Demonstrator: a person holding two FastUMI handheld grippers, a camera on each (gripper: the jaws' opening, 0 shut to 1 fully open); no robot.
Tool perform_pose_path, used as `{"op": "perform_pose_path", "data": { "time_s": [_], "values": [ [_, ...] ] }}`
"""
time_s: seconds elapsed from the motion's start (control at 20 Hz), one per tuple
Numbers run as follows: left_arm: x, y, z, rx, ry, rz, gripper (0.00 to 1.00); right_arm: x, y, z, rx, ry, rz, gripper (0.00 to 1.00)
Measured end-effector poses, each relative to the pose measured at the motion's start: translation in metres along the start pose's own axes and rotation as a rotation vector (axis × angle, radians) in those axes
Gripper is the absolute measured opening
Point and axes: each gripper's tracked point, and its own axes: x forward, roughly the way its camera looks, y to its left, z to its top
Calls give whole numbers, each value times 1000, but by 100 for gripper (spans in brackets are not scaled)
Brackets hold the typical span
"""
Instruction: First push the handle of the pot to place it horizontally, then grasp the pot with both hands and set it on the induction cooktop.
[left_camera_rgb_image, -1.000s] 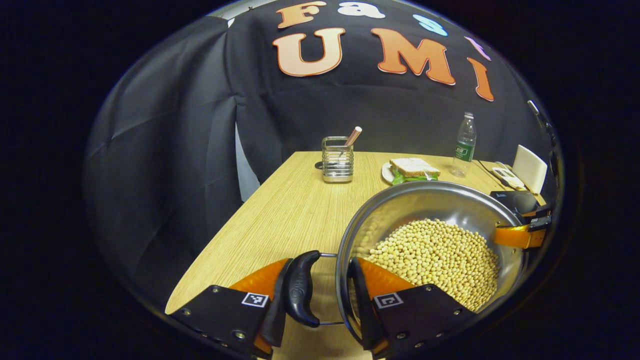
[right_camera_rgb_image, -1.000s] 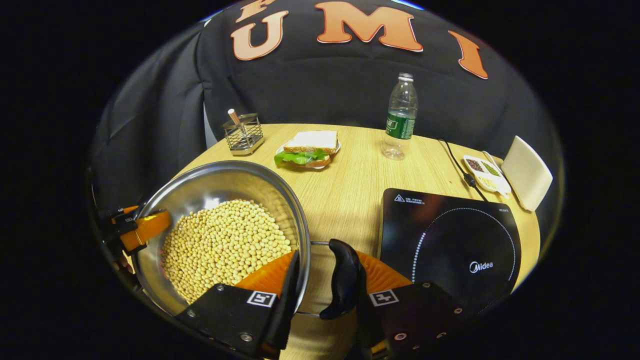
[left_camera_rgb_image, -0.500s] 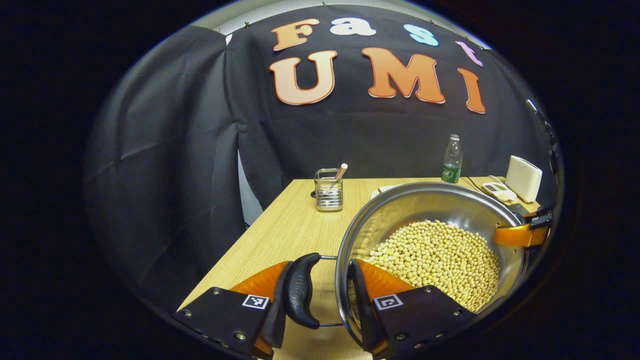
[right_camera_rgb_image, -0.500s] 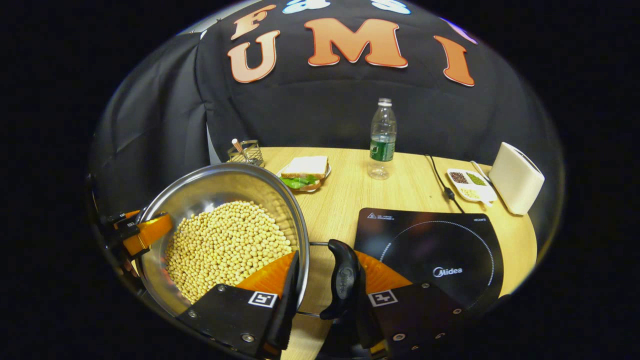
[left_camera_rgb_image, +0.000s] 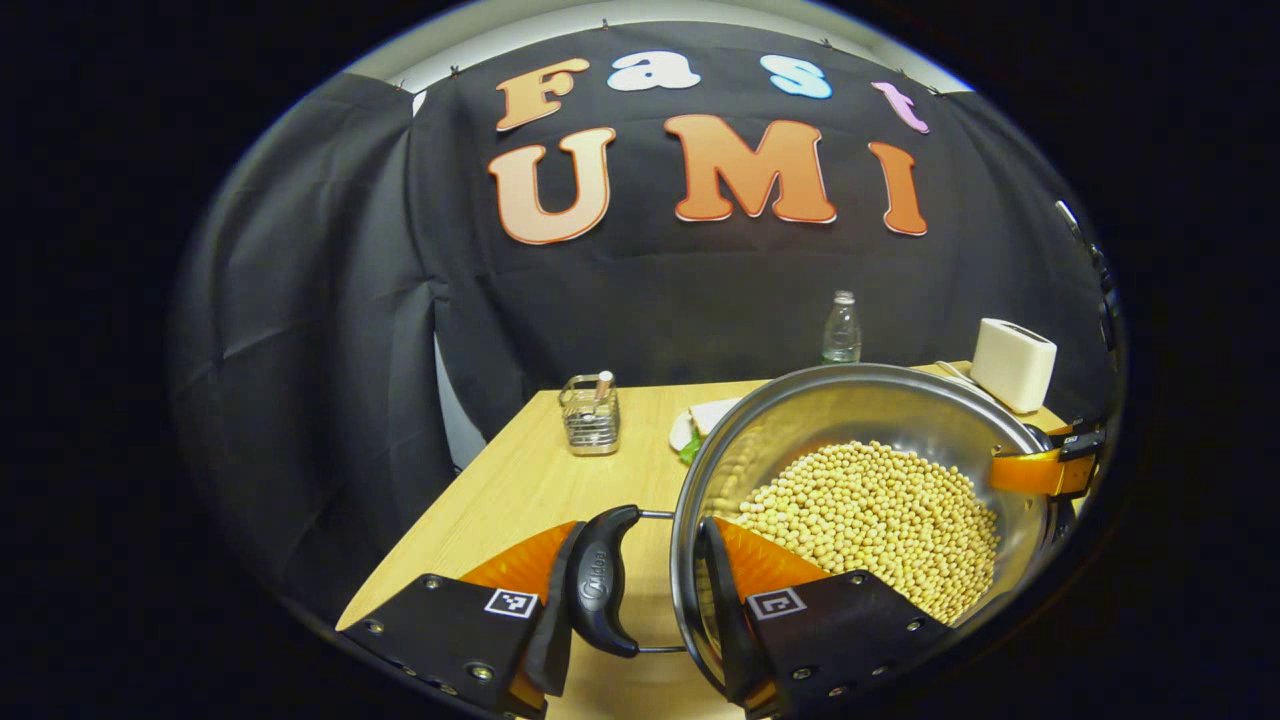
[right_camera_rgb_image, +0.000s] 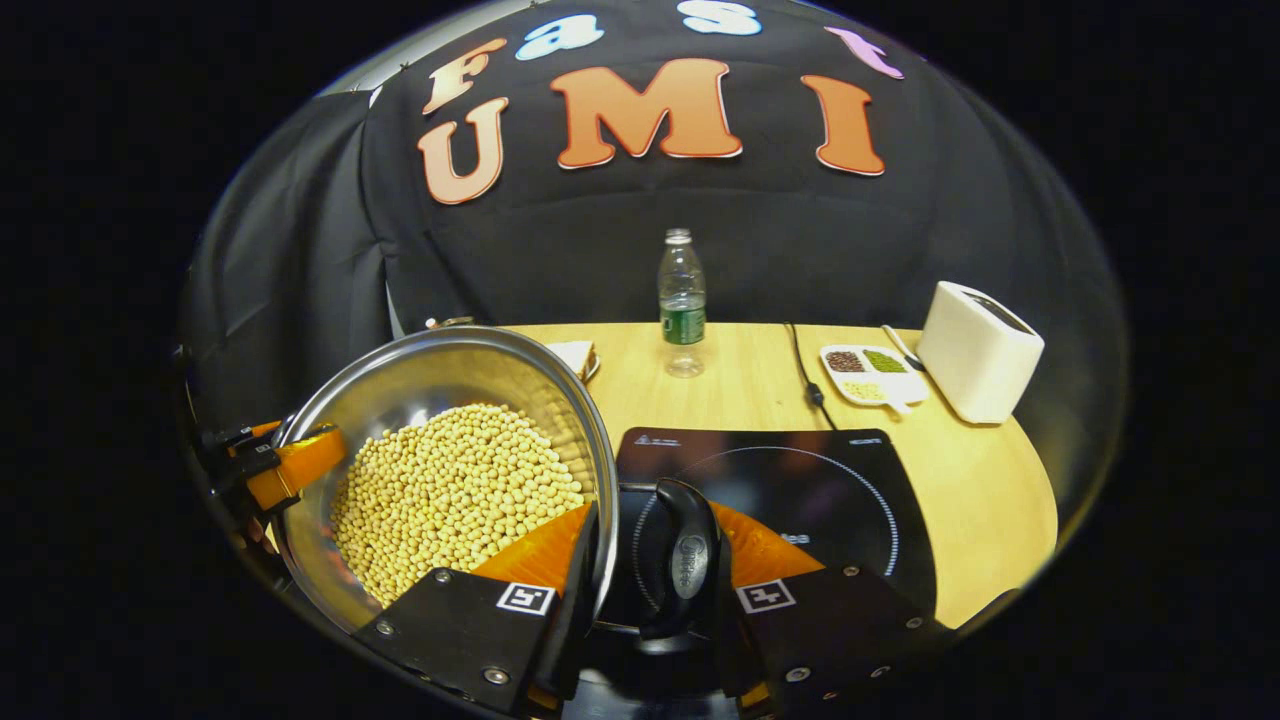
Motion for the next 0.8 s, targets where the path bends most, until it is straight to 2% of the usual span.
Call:
{"op": "perform_pose_path", "data": {
  "time_s": [0.2, 0.3, 0.5, 0.8],
  "values": [
    [6, 7, 13, 16, -10, -51, 58, -13, -44, -5, 31, -7, -49, 51],
    [15, 6, 16, 21, -20, -74, 60, -18, -65, -1, 48, -21, -70, 52],
    [21, 5, 20, 40, -35, -109, 58, -23, -99, 2, 79, -39, -104, 51],
    [35, 3, 20, 49, -40, -160, 60, -26, -142, 5, 104, -47, -152, 51]
  ]
}}
